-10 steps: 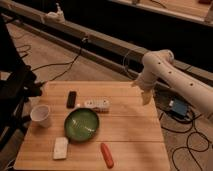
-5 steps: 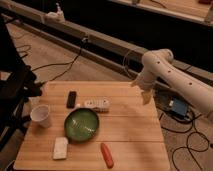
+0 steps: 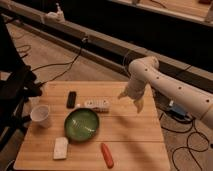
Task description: Drag the pepper across the table
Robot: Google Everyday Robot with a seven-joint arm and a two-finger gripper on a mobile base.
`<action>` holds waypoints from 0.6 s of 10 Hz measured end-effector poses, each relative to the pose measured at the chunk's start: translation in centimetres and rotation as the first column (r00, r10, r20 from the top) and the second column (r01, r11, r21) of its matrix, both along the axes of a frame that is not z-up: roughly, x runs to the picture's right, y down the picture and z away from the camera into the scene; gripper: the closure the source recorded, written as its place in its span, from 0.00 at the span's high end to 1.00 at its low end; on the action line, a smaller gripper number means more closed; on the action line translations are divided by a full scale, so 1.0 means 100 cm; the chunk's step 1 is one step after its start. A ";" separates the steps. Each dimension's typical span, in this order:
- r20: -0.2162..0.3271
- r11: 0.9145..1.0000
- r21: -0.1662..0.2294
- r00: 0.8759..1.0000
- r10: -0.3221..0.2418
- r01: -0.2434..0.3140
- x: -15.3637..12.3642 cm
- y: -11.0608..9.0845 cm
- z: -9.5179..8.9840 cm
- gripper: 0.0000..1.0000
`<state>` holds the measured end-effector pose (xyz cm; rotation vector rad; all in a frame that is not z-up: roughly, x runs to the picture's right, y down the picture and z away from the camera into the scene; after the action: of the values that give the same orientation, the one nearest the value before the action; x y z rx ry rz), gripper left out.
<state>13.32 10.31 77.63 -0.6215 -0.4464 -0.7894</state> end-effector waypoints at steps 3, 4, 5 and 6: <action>0.081 0.999 -0.023 0.996 -0.023 0.025 -0.034 0.049 -0.038 0.77; 0.100 0.999 -0.049 0.995 -0.014 0.019 -0.041 0.066 -0.051 0.77; 0.111 0.998 -0.064 0.994 -0.008 0.015 -0.046 0.076 -0.060 0.77; 0.115 0.998 -0.069 0.993 -0.007 0.015 -0.047 0.079 -0.062 0.77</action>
<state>8.62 18.23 71.44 -0.6456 -0.5780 -0.8254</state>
